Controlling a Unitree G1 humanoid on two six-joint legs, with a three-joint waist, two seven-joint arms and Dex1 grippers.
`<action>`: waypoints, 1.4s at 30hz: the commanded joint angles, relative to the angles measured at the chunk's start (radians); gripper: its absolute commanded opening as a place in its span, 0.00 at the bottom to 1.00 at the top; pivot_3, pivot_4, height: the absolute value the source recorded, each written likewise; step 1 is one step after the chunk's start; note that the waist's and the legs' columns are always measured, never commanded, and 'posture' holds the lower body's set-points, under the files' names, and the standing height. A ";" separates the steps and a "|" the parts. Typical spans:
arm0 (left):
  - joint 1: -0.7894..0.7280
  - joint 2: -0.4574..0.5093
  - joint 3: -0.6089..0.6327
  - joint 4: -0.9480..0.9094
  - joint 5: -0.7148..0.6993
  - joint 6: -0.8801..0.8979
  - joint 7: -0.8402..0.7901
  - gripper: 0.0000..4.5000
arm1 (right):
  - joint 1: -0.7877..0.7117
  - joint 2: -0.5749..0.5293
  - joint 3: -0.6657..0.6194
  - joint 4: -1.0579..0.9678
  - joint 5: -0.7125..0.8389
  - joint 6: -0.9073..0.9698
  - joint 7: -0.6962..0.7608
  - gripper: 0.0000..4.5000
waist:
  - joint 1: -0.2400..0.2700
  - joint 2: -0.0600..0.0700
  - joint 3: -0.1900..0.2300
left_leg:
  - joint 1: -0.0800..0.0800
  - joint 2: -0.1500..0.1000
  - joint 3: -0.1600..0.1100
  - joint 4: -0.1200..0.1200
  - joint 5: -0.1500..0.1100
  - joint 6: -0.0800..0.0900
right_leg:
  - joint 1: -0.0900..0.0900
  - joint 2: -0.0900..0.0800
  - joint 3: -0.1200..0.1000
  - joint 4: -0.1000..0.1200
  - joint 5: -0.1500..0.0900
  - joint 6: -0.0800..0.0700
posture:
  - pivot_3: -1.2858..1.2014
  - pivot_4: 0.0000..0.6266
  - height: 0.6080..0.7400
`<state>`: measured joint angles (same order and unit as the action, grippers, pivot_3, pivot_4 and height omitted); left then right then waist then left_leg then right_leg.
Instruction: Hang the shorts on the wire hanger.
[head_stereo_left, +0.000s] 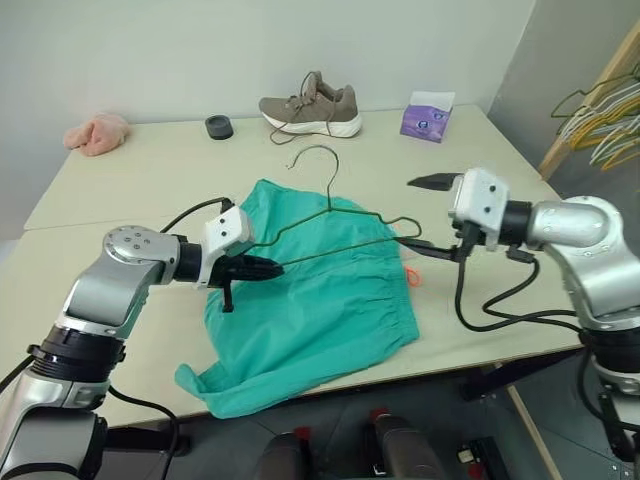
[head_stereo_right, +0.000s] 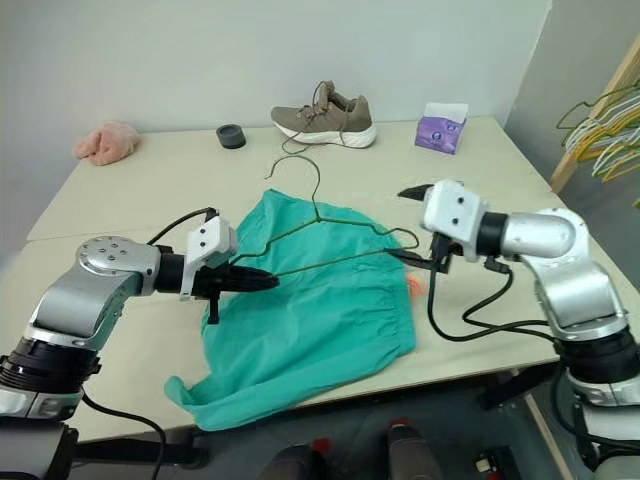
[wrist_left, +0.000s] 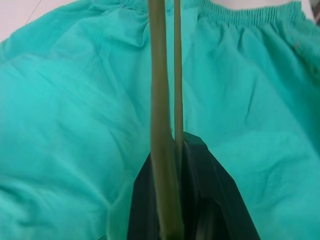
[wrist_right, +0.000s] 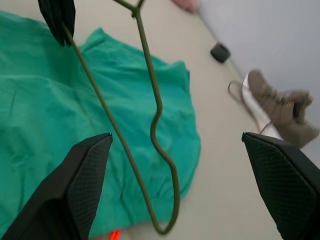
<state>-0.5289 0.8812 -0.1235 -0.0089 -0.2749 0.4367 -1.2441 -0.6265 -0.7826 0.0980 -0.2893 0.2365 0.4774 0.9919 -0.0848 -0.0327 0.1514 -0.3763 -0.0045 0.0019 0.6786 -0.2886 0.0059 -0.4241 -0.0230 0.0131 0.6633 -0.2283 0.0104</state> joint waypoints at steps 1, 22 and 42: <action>-0.022 0.023 0.003 -0.037 0.023 -0.054 -0.021 0.00 | -0.015 -0.025 0.036 -0.041 0.031 0.104 0.042 0.99 | -0.002 0.000 0.000 | 0.000 0.000 0.000 0.000 0.000 0.000 | 0.000 0.000 0.000 0.000 0.000 0.000 | 0.45 0.18 1.00; -0.005 0.043 0.003 -0.123 0.053 -0.074 -0.041 0.00 | -0.143 0.095 0.268 0.138 -0.040 0.168 0.121 0.09 | 0.001 0.000 0.000 | -0.002 0.000 0.000 0.000 0.000 0.000 | -0.001 0.001 -0.001 0.000 0.000 0.000 | 0.47 0.18 1.00; -0.144 -0.186 0.207 0.119 -0.042 -0.024 0.245 0.64 | -0.032 0.029 0.172 0.063 -0.012 0.207 0.112 0.00 | 0.002 -0.001 0.000 | -0.004 0.000 -0.002 0.002 0.000 0.000 | -0.001 -0.001 -0.003 0.000 0.001 0.001 | 0.46 0.18 1.00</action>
<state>-0.6400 0.6933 0.0137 0.1005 -0.2807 0.4004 -1.0334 -0.6674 -0.7266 0.3141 -0.1903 0.2104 0.6697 1.0943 -0.0823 -0.0334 0.1510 -0.3798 -0.0050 -0.0004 0.6802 -0.2886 0.0058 -0.4257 -0.0239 0.0106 0.6637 -0.2275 0.0113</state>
